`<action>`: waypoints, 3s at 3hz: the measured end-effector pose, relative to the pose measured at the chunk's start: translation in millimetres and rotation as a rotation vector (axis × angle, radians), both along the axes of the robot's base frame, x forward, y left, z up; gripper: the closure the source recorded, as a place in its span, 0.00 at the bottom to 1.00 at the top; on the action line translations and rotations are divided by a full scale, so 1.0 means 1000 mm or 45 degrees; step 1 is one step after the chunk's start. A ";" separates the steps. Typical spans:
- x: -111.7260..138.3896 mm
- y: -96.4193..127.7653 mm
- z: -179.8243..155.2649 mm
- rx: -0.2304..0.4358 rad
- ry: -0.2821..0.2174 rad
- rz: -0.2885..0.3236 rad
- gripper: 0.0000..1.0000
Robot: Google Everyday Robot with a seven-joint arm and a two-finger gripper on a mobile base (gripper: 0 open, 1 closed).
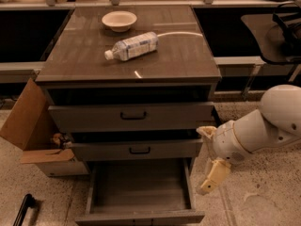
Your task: Close bottom drawer
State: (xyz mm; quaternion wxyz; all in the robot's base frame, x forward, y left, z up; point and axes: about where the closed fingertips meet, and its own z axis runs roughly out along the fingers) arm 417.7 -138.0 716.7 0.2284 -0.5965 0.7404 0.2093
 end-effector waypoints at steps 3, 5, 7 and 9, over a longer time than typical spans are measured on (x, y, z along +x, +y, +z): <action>-0.005 0.011 -0.191 -0.104 0.110 0.183 0.00; -0.009 0.014 -0.240 -0.180 0.152 0.196 0.00; -0.031 0.009 -0.326 -0.222 0.289 0.274 0.00; -0.049 -0.008 -0.422 -0.269 0.398 0.260 0.23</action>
Offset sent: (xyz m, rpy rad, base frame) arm -0.0014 0.0057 -0.1994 -0.0319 0.0766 0.1736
